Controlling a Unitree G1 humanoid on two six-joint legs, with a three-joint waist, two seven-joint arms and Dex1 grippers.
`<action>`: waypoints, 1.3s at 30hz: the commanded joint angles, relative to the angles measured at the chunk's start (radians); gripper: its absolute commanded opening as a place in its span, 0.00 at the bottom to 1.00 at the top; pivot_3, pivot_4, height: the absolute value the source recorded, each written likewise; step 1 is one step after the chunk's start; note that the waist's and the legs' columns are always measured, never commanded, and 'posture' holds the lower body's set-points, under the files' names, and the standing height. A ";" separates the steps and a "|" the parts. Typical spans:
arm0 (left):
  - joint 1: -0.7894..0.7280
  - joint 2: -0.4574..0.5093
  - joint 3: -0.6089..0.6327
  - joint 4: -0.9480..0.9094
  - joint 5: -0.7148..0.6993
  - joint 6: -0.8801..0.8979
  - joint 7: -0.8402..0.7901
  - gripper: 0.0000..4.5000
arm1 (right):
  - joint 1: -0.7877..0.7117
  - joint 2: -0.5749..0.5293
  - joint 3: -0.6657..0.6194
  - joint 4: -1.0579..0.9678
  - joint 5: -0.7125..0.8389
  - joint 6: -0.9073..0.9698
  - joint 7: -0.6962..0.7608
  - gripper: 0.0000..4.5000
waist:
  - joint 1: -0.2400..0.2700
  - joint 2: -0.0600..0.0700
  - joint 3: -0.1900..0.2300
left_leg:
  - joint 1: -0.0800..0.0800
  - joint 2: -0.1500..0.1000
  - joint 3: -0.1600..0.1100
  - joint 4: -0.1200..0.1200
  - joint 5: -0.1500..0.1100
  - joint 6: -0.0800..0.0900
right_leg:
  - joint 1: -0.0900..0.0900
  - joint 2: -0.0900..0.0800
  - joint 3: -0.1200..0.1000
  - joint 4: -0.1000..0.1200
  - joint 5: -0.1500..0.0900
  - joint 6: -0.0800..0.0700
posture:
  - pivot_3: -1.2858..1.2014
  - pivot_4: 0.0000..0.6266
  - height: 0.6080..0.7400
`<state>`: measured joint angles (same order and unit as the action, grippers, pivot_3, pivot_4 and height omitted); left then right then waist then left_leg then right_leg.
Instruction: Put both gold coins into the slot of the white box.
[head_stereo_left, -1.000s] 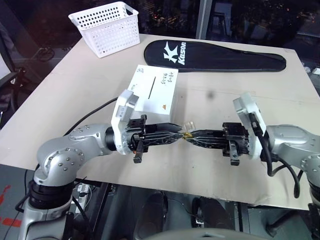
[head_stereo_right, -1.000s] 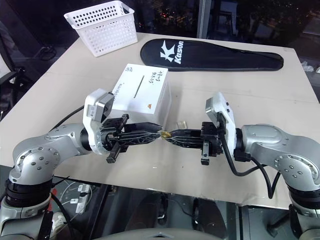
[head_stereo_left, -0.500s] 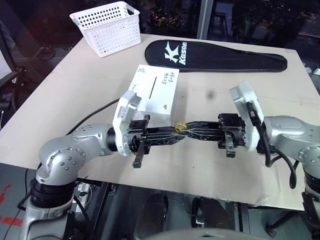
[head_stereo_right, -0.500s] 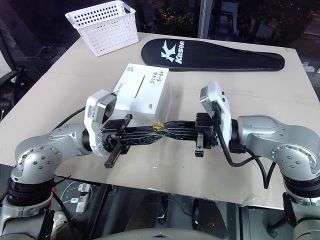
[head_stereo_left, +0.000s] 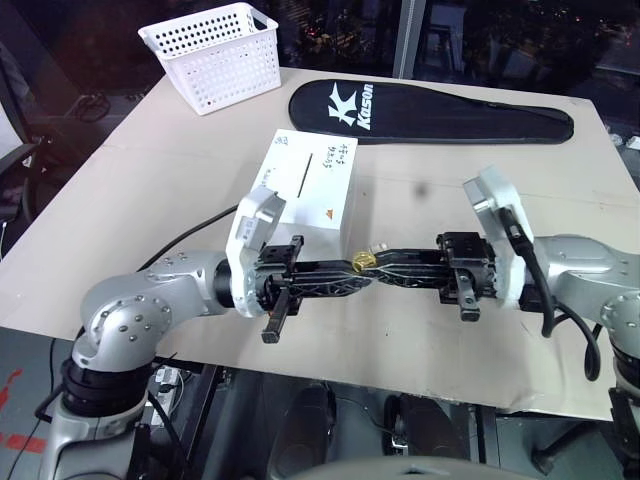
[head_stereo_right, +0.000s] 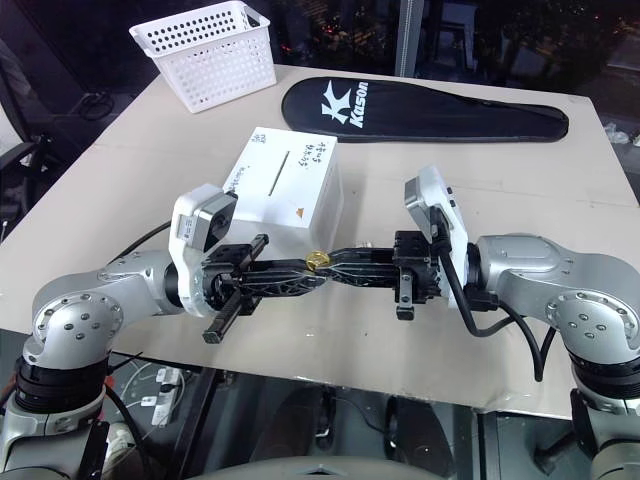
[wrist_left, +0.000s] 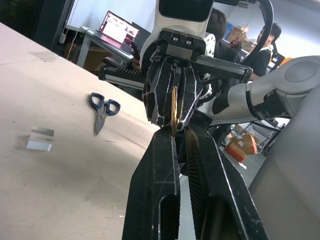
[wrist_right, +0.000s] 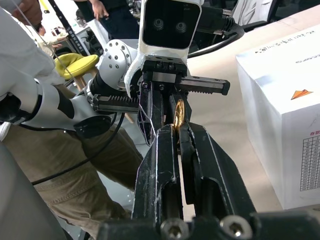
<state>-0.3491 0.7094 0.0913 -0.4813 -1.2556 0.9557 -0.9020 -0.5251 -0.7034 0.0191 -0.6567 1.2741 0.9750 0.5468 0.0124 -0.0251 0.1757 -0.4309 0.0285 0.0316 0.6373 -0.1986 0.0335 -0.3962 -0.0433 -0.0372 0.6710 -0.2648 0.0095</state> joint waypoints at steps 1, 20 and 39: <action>0.003 0.031 0.053 0.007 0.009 -0.024 -0.022 0.01 | 0.010 -0.023 -0.017 -0.015 -0.003 0.000 0.000 0.00 | 0.000 0.000 0.000 | 0.000 0.000 0.000 0.000 0.000 0.000 | 0.000 0.000 0.000 0.000 0.000 0.000 | 0.52 0.24 1.00; 0.022 0.013 0.047 0.010 0.079 -0.076 -0.050 0.05 | 0.031 -0.028 -0.015 -0.029 -0.012 -0.018 0.013 0.00 | 0.000 0.000 0.000 | 0.000 0.000 0.000 0.000 0.000 0.000 | 0.000 -0.001 0.000 0.000 0.000 0.000 | 0.52 0.24 1.00; 0.030 0.020 0.032 -0.014 0.062 -0.056 -0.071 0.05 | 0.053 -0.002 0.010 -0.056 -0.057 -0.036 0.032 0.00 | -0.001 0.000 0.000 | 0.000 0.000 0.000 0.000 0.000 0.000 | 0.000 -0.001 0.000 0.000 -0.001 0.001 | 0.52 0.24 1.00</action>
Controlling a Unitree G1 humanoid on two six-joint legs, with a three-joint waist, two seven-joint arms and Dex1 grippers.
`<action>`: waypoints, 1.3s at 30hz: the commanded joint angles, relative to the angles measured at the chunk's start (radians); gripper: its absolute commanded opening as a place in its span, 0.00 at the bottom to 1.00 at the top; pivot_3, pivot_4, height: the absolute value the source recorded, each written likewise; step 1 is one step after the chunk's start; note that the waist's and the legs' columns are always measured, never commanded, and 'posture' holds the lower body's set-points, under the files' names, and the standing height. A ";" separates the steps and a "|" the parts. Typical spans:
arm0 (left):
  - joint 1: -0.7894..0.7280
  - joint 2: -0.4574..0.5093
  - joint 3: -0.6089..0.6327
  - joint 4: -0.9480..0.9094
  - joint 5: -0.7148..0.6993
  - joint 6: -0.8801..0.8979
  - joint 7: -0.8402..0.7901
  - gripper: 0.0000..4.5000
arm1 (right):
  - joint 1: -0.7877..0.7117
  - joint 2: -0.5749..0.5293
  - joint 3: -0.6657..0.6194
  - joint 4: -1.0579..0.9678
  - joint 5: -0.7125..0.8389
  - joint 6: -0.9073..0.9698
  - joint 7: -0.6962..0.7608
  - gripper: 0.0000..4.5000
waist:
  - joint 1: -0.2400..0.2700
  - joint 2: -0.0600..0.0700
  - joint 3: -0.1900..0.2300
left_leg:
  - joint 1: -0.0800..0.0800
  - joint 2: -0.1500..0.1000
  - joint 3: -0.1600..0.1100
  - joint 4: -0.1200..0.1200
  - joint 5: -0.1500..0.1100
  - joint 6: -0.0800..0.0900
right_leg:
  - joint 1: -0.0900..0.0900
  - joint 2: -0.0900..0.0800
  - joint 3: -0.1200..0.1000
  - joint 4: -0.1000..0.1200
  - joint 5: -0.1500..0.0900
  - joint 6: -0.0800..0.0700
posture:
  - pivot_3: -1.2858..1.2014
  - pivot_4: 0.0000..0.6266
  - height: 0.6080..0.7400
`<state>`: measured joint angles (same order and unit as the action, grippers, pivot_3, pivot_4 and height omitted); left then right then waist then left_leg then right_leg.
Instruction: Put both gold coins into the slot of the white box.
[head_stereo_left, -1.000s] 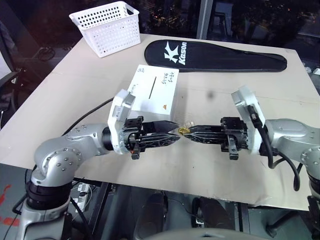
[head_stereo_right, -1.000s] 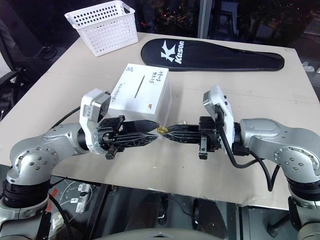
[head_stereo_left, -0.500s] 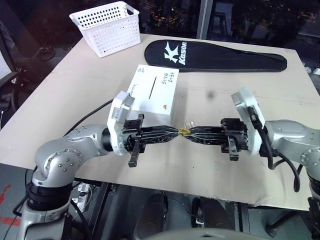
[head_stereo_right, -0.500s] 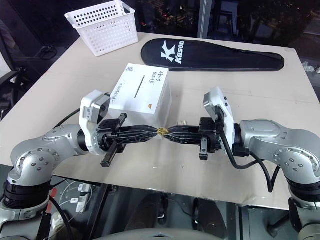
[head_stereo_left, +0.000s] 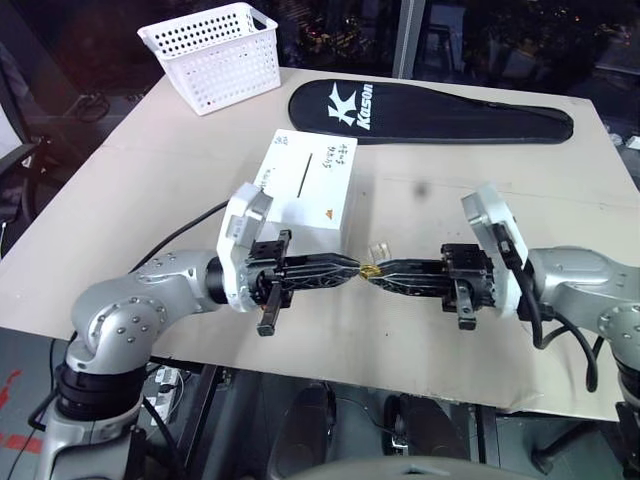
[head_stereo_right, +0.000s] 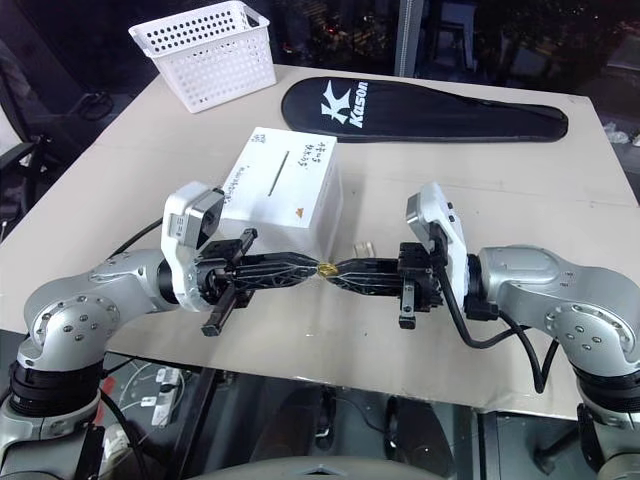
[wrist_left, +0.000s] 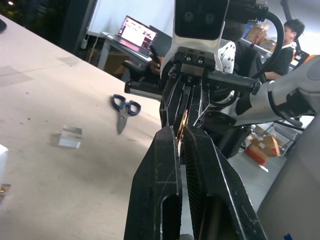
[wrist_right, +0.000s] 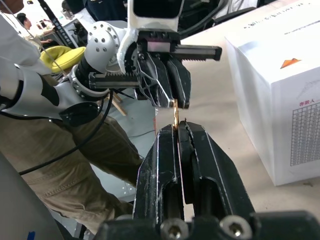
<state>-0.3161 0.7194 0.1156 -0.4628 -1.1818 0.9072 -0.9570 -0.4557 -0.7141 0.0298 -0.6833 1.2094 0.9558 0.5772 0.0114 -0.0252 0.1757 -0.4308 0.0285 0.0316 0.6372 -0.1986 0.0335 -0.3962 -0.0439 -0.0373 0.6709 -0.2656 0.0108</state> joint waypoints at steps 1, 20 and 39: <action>-0.005 0.009 0.006 -0.032 -0.009 -0.009 -0.019 0.05 | -0.025 0.011 0.000 -0.028 0.011 -0.013 -0.003 0.00 | 0.001 0.000 0.000 | 0.000 0.000 0.000 0.000 0.000 0.000 | 0.000 0.000 0.000 0.000 0.000 0.000 | 0.52 0.24 1.00; -0.018 -0.007 -0.007 -0.019 0.018 -0.017 -0.034 0.05 | -0.083 0.023 0.009 0.000 0.033 0.014 -0.006 0.00 | 0.001 0.000 0.000 | 0.000 0.000 0.000 0.000 0.000 0.000 | 0.000 0.000 0.000 0.000 0.000 -0.001 | 0.52 0.24 1.00; 0.007 0.011 0.011 -0.009 0.019 -0.019 -0.072 0.23 | -0.050 0.010 -0.004 0.003 0.007 0.006 0.010 0.00 | 0.001 0.000 0.000 | 0.000 0.000 0.000 0.000 0.000 0.000 | 0.000 0.000 0.000 0.000 0.000 -0.001 | 0.52 0.24 1.00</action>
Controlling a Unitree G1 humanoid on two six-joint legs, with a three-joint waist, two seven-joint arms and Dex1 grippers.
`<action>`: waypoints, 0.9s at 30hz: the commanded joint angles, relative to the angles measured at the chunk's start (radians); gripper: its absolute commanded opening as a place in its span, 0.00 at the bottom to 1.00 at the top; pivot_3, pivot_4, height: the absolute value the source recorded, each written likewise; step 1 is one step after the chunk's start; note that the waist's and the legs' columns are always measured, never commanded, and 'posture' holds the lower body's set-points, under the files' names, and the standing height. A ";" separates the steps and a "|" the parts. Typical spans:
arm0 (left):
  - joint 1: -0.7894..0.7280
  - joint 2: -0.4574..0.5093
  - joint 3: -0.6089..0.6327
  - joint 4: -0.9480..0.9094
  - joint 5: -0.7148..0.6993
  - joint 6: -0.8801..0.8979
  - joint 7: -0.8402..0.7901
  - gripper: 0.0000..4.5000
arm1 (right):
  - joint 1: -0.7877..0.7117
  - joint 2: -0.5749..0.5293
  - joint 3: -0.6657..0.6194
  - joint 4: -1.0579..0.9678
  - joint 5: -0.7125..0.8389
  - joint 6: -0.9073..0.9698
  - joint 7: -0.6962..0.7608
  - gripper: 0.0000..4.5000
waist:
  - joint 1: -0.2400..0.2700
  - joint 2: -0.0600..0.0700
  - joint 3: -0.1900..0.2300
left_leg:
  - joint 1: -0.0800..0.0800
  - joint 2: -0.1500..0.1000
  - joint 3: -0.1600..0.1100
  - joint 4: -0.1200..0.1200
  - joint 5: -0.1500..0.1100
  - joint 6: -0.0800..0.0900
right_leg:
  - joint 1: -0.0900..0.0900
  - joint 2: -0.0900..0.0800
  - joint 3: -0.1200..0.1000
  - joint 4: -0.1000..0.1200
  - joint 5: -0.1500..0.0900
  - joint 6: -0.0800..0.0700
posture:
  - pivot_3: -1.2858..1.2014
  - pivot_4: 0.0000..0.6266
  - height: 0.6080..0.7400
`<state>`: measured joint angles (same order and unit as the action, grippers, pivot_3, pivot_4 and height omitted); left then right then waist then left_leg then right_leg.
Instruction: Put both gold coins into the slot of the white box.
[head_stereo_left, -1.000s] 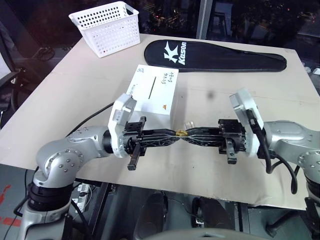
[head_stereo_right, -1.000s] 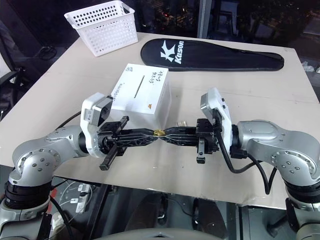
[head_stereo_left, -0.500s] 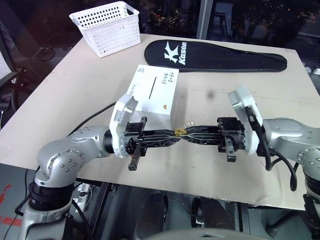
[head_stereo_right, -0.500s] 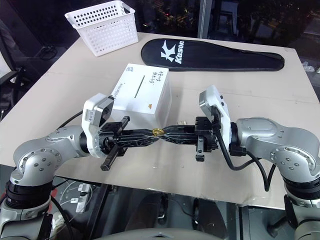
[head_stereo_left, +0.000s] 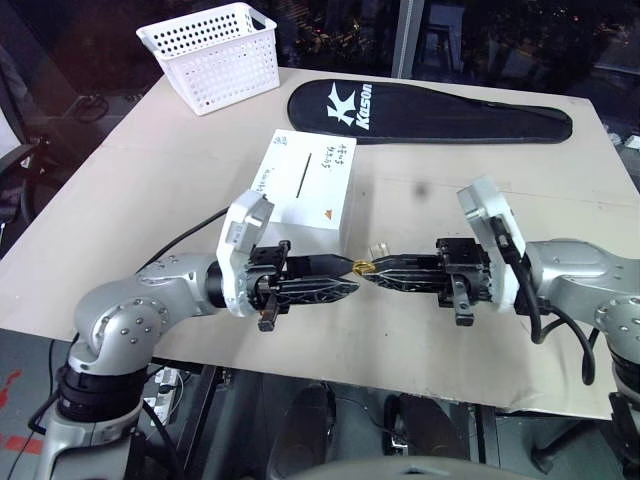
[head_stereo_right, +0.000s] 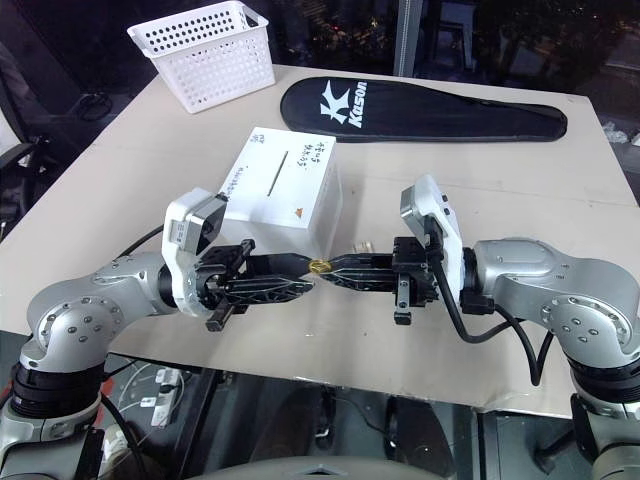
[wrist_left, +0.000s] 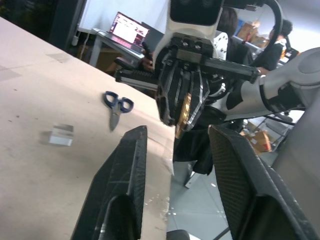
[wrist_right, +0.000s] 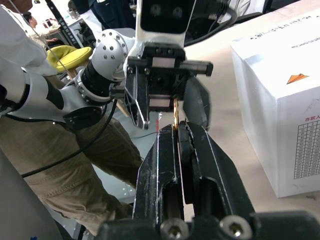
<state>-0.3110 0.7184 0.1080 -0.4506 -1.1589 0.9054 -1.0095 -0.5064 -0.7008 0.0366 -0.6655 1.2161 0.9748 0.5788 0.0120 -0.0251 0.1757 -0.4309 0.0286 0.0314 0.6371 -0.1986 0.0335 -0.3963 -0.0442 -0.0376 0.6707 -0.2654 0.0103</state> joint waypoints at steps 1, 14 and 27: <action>0.003 0.013 0.020 -0.021 -0.004 -0.018 -0.022 0.15 | 0.002 -0.003 -0.011 -0.016 -0.001 -0.014 0.009 0.00 | 0.000 0.000 0.000 | 0.000 0.000 0.000 0.000 0.000 0.000 | 0.000 0.000 0.000 0.000 0.000 0.000 | 0.52 0.24 1.00; -0.055 -0.002 0.017 -0.002 -0.034 0.013 0.008 0.01 | 0.011 -0.012 -0.006 -0.027 -0.016 -0.015 0.023 0.00 | 0.001 0.000 0.000 | 0.000 0.000 0.000 0.000 0.000 0.000 | 0.000 0.000 0.000 0.000 0.000 0.000 | 0.52 0.24 1.00; -0.030 0.002 0.016 -0.006 0.010 -0.016 -0.027 0.57 | 0.012 -0.009 -0.007 -0.025 -0.022 -0.020 0.034 0.00 | 0.000 0.000 0.000 | 0.000 0.000 0.000 0.000 0.000 0.000 | 0.000 0.000 0.000 0.000 -0.001 0.001 | 0.52 0.24 1.00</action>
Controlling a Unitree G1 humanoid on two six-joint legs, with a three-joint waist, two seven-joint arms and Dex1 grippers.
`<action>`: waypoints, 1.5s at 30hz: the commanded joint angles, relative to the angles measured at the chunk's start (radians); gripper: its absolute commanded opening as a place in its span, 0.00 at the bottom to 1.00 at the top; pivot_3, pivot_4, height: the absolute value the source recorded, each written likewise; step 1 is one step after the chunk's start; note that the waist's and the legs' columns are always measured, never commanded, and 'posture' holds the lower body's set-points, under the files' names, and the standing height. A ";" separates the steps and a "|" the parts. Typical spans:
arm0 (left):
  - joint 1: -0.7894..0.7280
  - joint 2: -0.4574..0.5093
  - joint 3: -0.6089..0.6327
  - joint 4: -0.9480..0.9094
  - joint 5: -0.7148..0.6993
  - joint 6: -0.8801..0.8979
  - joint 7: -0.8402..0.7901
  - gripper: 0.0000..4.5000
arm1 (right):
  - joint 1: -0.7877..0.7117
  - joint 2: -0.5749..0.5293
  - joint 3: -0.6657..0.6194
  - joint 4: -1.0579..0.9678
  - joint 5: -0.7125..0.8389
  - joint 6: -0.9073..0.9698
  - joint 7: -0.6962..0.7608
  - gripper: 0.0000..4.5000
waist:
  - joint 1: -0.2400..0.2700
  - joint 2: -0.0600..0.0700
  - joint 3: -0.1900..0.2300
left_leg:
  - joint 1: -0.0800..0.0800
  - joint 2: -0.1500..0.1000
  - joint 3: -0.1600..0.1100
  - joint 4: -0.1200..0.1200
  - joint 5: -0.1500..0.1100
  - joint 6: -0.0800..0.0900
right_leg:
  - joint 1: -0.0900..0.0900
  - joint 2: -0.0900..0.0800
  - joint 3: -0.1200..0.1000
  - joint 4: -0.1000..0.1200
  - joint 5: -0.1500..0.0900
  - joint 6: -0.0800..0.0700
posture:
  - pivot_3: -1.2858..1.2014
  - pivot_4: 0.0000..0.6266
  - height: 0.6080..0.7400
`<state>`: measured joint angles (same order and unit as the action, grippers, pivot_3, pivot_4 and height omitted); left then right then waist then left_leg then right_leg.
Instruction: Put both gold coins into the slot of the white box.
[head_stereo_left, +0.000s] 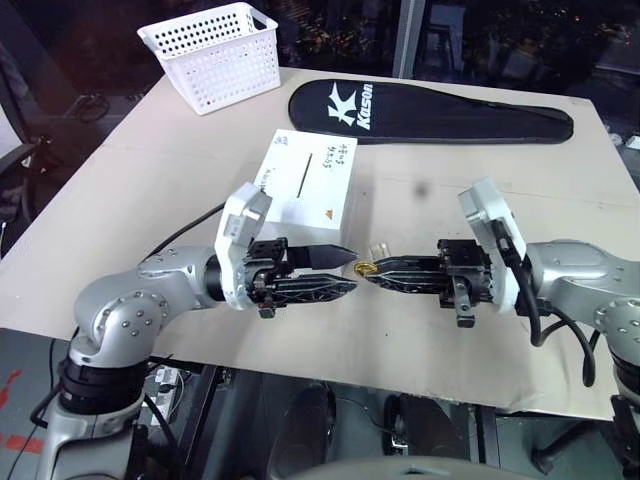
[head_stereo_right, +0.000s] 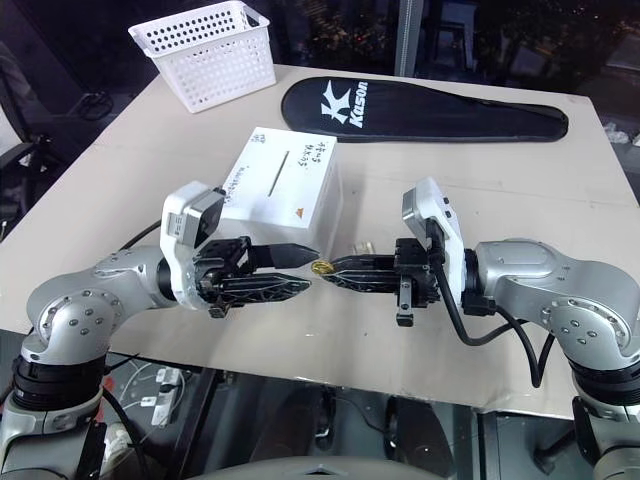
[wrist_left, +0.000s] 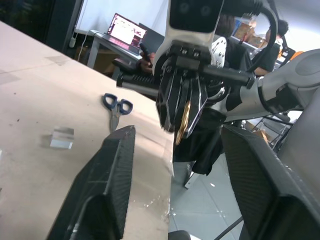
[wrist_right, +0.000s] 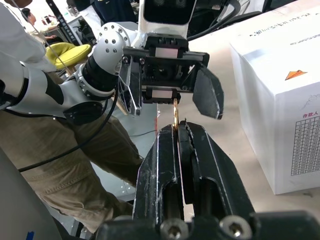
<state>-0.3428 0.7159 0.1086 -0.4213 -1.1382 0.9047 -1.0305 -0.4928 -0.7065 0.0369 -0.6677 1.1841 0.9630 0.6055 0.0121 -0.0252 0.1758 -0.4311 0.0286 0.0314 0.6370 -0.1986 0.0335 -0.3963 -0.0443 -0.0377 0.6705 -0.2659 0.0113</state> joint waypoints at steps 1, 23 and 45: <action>-0.003 0.002 0.016 -0.042 -0.020 -0.009 0.005 0.45 | -0.003 -0.002 -0.008 -0.024 0.011 -0.008 0.006 0.00 | 0.001 0.000 0.000 | 0.000 0.000 0.000 0.000 0.000 0.000 | 0.000 0.000 0.000 0.000 0.000 0.000 | 0.52 0.24 1.00; -0.148 -0.031 -0.009 -0.044 -0.123 0.093 0.158 0.21 | -0.017 0.003 -0.008 -0.028 0.021 -0.002 -0.012 0.00 | 0.000 0.000 0.000 | 0.000 0.000 0.000 0.000 0.000 0.000 | 0.000 0.000 0.000 0.000 -0.001 0.001 | 0.52 0.24 1.00; -0.073 0.026 0.009 -0.058 -0.111 0.074 0.106 0.21 | -0.013 -0.029 -0.042 -0.018 0.027 -0.004 -0.001 0.00 | -0.001 0.000 0.000 | 0.000 0.000 0.000 0.000 0.000 0.000 | 0.000 0.000 0.000 0.000 -0.001 0.001 | 0.52 0.24 1.00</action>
<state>-0.4315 0.7243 0.0826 -0.4482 -1.2525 1.0002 -0.8955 -0.4934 -0.7280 0.0283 -0.6684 1.1916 0.9715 0.6017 0.0107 -0.0252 0.1758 -0.4311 0.0284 0.0315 0.6369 -0.1986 0.0335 -0.3963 -0.0443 -0.0375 0.6705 -0.2662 0.0119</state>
